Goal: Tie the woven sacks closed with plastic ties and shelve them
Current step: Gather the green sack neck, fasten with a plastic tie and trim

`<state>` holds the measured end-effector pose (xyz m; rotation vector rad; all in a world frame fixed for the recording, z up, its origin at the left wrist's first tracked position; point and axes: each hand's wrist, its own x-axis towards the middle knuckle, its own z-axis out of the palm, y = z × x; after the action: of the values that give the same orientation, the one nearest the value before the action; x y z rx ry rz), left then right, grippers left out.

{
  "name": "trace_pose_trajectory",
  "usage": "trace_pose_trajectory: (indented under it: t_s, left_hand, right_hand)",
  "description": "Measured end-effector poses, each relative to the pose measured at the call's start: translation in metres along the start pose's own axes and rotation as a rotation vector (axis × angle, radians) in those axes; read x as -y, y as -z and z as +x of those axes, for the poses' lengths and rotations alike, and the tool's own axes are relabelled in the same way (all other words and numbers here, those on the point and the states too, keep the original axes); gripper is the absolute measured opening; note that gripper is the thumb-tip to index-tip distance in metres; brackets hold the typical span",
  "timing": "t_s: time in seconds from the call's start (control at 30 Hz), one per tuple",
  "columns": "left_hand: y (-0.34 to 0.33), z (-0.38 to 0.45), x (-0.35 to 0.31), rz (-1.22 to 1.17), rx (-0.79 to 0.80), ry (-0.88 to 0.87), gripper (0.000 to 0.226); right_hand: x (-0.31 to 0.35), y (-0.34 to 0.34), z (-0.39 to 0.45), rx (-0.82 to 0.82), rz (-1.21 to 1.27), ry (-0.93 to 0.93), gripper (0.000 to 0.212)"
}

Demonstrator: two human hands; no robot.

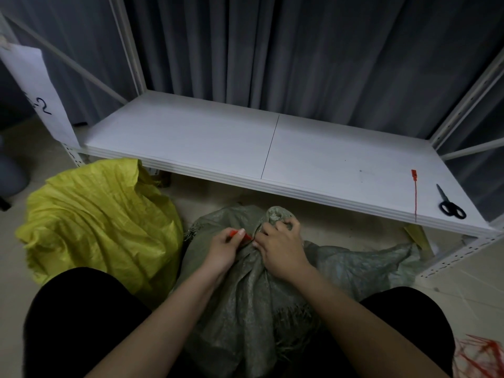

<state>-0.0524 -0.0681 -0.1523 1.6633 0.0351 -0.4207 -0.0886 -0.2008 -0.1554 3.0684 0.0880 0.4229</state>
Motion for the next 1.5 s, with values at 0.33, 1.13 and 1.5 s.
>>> trace_pose_trajectory:
  t_s: [0.33, 1.13, 1.5]
  left_hand:
    - [-0.002, 0.001, 0.004, -0.216, 0.020, 0.080, 0.023]
    - [0.000, -0.001, 0.010, -0.237, 0.104, 0.138, 0.030]
    - [0.006, -0.004, 0.013, 0.175, 0.086, -0.189, 0.025]
  right_hand:
    - [0.011, 0.014, 0.001, 0.315, 0.140, -0.185, 0.032]
    - [0.017, 0.018, 0.004, 0.403, 0.231, -0.268, 0.033]
    - [0.012, 0.018, 0.004, 0.396, 0.226, -0.260, 0.032]
